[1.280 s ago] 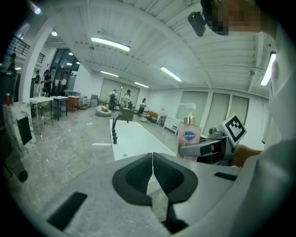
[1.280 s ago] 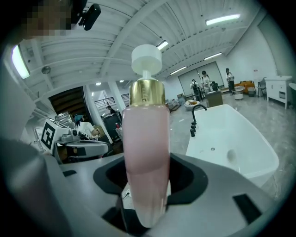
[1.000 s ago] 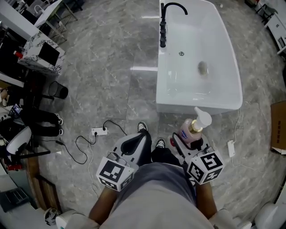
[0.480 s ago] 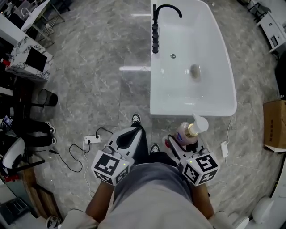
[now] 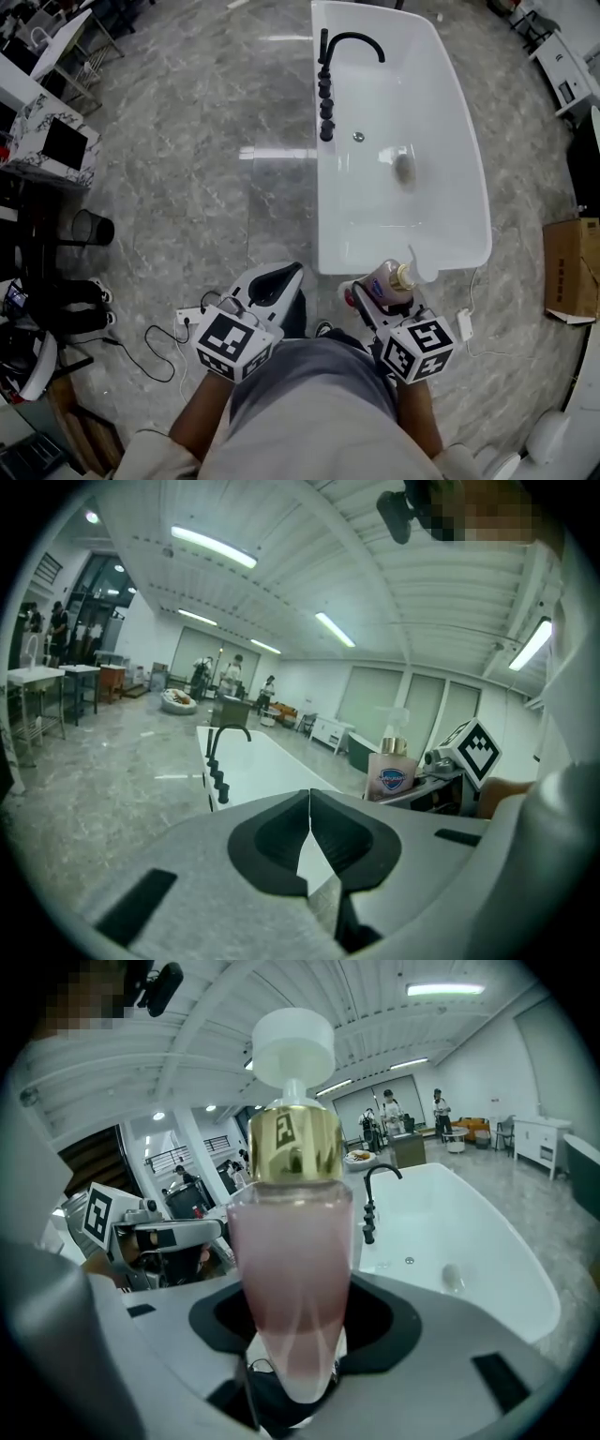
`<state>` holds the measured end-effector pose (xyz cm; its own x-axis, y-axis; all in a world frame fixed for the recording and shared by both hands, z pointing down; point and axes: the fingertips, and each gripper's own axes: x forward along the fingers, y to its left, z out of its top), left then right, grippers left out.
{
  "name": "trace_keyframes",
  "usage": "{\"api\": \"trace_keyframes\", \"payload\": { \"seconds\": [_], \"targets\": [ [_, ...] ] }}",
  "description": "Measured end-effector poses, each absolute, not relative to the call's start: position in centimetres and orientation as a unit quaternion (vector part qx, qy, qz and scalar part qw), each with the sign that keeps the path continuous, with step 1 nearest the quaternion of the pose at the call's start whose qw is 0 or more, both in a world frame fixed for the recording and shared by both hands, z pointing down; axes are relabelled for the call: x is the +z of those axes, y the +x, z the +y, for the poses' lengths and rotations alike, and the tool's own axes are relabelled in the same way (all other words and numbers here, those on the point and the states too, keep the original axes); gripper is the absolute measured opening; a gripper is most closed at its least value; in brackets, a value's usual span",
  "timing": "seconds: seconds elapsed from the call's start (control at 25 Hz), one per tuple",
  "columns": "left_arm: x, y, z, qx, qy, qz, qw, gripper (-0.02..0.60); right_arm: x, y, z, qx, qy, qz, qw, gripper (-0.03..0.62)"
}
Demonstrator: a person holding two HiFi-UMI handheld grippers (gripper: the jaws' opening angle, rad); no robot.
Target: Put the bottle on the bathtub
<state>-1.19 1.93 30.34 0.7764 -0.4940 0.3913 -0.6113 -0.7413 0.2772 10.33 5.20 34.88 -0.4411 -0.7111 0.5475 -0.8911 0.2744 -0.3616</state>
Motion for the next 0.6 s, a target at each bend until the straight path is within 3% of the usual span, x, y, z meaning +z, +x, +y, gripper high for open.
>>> {"api": "trace_keyframes", "payload": {
  "seconds": [0.24,0.6],
  "targets": [
    [29.3,-2.2,-2.6,0.147,0.937,-0.261,0.179,0.009,35.4,9.7,0.9,0.322,0.539,-0.765,0.142,0.212],
    [31.4,-4.8,-6.5,0.146,0.942,-0.221,0.205,0.009,36.2,8.9,-3.9,0.319,0.57,-0.743,0.145,0.212]
  ]
}}
